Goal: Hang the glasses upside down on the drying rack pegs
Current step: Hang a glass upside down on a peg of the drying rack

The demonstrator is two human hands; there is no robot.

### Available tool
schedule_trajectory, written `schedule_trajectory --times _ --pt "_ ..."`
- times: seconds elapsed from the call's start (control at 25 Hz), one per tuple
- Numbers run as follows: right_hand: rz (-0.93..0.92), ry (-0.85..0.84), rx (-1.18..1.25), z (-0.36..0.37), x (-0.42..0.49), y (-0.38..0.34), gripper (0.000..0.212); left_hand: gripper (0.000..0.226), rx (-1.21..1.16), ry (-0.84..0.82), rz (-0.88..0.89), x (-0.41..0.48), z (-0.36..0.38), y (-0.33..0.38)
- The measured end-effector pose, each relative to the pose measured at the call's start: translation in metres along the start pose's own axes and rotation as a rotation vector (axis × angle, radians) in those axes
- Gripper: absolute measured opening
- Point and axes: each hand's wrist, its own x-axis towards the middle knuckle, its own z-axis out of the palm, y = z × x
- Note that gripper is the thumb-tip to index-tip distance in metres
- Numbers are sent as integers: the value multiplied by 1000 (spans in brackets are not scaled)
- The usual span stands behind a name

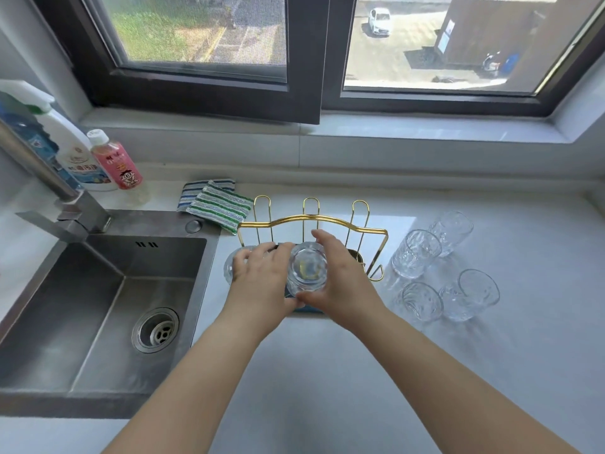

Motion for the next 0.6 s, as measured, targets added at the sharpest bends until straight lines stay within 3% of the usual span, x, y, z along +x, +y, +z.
schedule_trajectory --times 0.6 --pt "55 -16 41 3 -5 5 95 86 145 -60 -8 2 3 2"
